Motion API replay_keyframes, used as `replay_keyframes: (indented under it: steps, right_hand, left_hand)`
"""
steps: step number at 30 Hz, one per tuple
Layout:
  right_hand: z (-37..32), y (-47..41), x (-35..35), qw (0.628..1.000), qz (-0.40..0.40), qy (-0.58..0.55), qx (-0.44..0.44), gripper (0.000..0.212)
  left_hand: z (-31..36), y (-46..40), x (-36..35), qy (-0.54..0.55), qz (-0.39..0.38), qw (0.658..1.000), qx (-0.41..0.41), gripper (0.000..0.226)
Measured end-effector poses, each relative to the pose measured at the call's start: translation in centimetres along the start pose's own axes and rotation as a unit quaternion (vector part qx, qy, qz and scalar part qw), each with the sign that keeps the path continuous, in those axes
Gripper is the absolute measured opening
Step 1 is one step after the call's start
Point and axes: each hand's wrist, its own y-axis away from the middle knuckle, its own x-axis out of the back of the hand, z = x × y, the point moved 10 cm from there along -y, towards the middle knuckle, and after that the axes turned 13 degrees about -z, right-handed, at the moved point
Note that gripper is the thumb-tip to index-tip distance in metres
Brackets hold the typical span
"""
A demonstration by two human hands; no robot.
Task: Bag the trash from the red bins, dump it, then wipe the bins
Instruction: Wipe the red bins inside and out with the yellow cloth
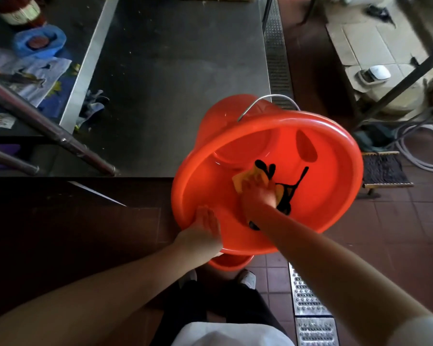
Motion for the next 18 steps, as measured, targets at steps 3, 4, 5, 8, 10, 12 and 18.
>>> replay_keyframes:
  steps: [3, 4, 5, 8, 10, 12, 18]
  right_hand:
    - [-3.2, -0.4, -0.7, 0.996, -0.013, -0.07, 0.048, 0.052]
    - [-3.3, -0.5, -0.5, 0.996, -0.018, -0.056, 0.07, 0.051]
    - [-2.7, -0.7, -0.3, 0.995, -0.03, -0.032, 0.088, 0.05]
    - [1.2, -1.5, 0.6, 0.992, -0.044, 0.081, 0.081, 0.053]
    - [3.0, -2.0, 1.8, 0.996, 0.003, 0.08, 0.042, 0.051]
    - [2.6, -2.5, 2.0, 0.999, 0.015, 0.031, 0.024, 0.046]
    - [-1.0, -6.2, 1.4, 0.993, -0.012, -0.105, 0.062, 0.042]
  left_hand:
    - [-0.1, -0.1, 0.2, 0.003, 0.002, 1.0, -0.002, 0.049]
    - [-0.2, -0.1, 0.3, 0.003, -0.001, 1.0, -0.002, 0.051]
    - [-0.2, -0.1, 0.3, 0.004, -0.001, 1.0, -0.004, 0.052]
    - [-0.2, -0.1, 0.7, -0.008, 0.002, 1.0, -0.014, 0.049]
    - [-0.2, 0.1, 1.2, -0.012, 0.0, 1.0, -0.016, 0.047]
    - [-0.3, 0.2, 1.5, -0.012, -0.003, 1.0, -0.018, 0.046]
    - [0.0, 0.2, 1.9, -0.024, -0.01, 0.999, -0.024, 0.045]
